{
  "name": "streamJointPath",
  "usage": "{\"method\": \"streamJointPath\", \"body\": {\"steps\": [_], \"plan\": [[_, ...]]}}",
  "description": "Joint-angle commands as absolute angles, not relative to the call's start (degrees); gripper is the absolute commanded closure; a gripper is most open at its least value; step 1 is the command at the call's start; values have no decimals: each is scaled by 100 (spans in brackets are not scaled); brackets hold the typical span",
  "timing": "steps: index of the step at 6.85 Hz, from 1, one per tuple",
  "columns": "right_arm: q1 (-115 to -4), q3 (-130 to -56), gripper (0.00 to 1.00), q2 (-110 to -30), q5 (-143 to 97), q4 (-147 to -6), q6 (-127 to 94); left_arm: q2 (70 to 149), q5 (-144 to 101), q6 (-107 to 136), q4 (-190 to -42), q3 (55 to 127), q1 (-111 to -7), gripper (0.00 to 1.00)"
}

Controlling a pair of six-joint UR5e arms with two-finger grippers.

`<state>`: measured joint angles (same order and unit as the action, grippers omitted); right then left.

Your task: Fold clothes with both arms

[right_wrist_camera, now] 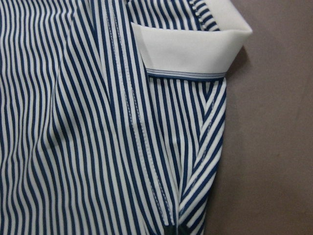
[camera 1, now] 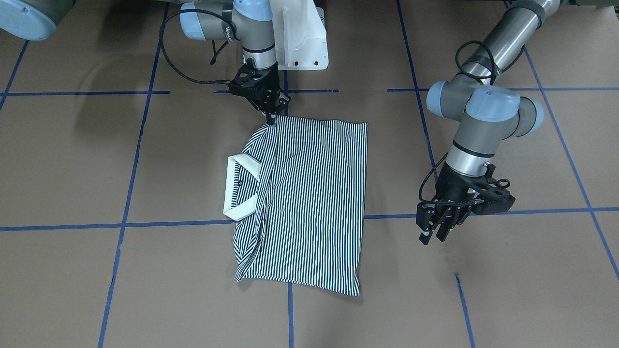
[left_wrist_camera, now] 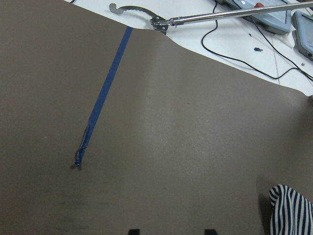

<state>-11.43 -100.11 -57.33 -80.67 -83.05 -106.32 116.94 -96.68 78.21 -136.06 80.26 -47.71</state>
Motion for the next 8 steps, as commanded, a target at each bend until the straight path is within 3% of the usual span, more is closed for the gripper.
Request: {"method": "streamJointPath", "body": {"steps": [1,2,4,6,8], "plan": [[-1212,-10229,100,-5783,-8112,-8349,-10608,11724,-9668,7840,-13597,8068,-4772,46],[-1230,-10396,100,-5905,-8138,-8376,-10600,11725,-9711,8083,-13597,8181,-4772,46],[-1230,-10852,100,-6369,-8200,-8359,-10600,11637,-10139,8985,-13422,9101,-4668,46],[-1143,-11161,100,-6651,-8174,-8367,-10608,11426,-9864,9822,-12843,10121,-3801,46],[-1116,-11188,100,-6680,-8148,-8367,-10608,10665,-9216,10228,-12411,10974,-2600,43]]}}
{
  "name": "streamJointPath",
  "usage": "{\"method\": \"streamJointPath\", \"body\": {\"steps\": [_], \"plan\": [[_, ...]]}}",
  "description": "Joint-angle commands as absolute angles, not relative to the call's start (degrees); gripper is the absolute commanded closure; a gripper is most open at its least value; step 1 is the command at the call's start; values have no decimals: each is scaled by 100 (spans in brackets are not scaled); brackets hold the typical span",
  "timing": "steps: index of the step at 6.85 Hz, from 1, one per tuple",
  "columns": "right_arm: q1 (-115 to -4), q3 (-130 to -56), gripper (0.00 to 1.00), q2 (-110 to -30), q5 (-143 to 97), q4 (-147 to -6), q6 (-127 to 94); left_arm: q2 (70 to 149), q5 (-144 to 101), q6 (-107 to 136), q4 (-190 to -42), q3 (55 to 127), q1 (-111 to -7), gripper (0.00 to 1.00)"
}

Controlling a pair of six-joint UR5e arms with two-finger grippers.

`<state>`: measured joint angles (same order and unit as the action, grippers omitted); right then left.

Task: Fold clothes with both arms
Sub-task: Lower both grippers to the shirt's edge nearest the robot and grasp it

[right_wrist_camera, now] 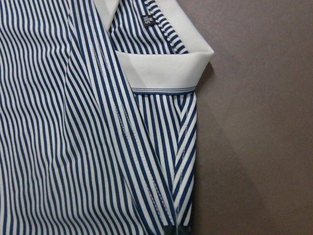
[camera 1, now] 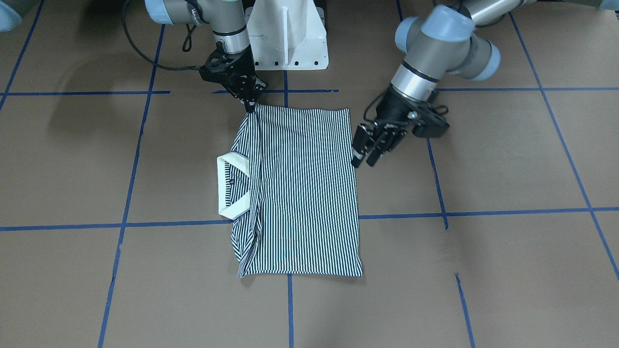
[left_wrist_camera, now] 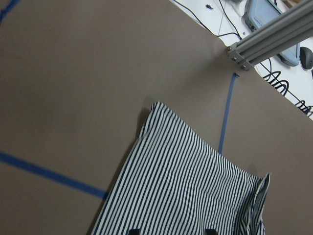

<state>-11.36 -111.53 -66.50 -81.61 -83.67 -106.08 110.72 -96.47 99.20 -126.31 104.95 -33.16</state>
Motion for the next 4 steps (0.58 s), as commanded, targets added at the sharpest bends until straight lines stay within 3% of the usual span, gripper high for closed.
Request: {"method": "streamJointPath", "body": {"steps": [1,4], "plan": [[-1116,-11180,100,-6688,-8147,-8367,-10608,10548,-9159,10378,-12019,11195,-2341,39],[-1116,-11180,100,-6680,-8139,-8367,-10608,10521,-8984,10722,-11496,11119,-1637,39]]}}
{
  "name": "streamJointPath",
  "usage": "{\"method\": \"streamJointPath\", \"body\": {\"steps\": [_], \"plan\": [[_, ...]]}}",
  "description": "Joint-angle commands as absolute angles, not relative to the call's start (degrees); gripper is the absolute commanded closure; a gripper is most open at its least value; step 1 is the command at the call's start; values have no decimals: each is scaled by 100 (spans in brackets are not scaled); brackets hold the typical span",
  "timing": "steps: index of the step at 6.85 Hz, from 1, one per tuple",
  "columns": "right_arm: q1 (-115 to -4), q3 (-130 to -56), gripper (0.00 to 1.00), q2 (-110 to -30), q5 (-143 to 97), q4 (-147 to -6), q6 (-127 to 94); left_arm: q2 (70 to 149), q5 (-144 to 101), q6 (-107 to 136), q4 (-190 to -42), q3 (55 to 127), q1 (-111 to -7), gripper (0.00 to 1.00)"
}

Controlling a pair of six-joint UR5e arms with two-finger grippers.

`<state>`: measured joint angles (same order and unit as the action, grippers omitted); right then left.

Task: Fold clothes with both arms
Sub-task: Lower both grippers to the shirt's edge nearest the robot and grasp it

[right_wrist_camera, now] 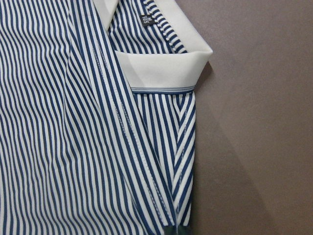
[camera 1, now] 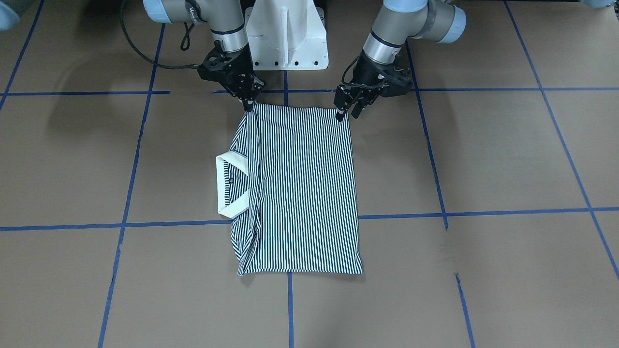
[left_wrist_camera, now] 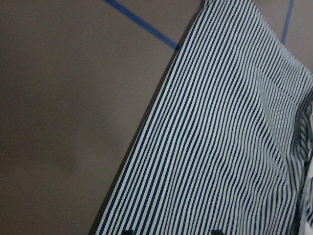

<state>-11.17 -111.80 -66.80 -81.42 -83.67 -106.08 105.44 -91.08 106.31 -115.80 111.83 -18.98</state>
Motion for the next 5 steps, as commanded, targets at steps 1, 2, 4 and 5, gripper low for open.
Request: {"method": "streamJointPath", "body": {"steps": [1,2,4,5], "plan": [[-1116,-11188,100,-6671,-8139,-8367,-10608,10521,-8939,10723,-11496,11092,-1574,39],[-1116,-11188,100,-6662,-8139,-8367,-10608,10521,-8938,10723,-11487,11031,-1521,39],[-1116,-11180,100,-6671,-8130,-8367,-10600,10512,-8930,10731,-11487,10899,-1459,39],[-1108,-11180,100,-6671,-8130,-8367,-10600,10512,-8930,10723,-11487,10898,-1459,39]]}}
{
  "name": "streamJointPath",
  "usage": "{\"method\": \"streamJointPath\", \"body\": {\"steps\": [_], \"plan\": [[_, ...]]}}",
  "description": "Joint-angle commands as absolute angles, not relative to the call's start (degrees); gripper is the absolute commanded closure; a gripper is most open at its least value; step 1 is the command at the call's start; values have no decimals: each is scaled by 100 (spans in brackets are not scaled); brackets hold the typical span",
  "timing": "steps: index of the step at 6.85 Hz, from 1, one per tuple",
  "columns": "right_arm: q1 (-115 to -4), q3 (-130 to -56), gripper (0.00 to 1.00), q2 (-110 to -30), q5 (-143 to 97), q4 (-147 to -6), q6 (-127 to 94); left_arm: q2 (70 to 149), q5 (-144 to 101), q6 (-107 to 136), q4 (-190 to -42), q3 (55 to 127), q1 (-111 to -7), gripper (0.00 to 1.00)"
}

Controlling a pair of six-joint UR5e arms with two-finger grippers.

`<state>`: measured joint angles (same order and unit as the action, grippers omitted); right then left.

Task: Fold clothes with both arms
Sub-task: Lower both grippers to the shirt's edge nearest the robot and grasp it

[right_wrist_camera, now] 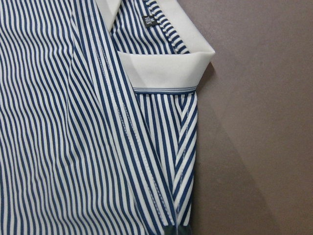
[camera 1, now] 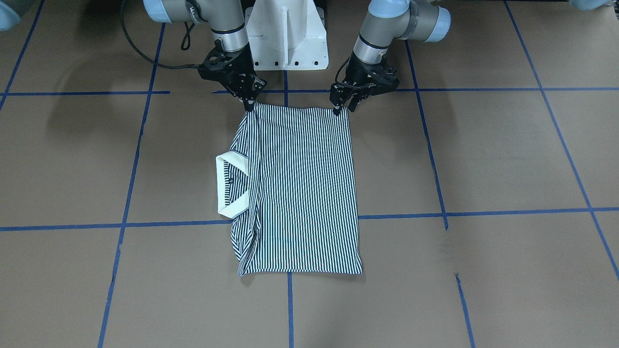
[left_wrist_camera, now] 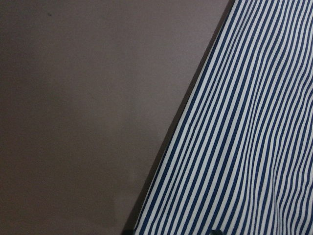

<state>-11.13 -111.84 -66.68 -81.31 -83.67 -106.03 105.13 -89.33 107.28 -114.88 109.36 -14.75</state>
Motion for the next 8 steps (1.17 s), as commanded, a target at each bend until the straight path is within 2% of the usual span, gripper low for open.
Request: {"method": "streamJointPath", "body": {"steps": [1,7,8], "plan": [[-1116,-11188,100,-6671,-8130,-8367,-10600,10503,-8930,10723,-11487,10890,-1450,40],[-1116,-11180,100,-6662,-8130,-8367,-10600,10433,-8930,10723,-11487,10898,-1336,43],[-1116,-11180,100,-6671,-8130,-8367,-10600,10424,-8930,10723,-11479,10898,-1327,55]]}}
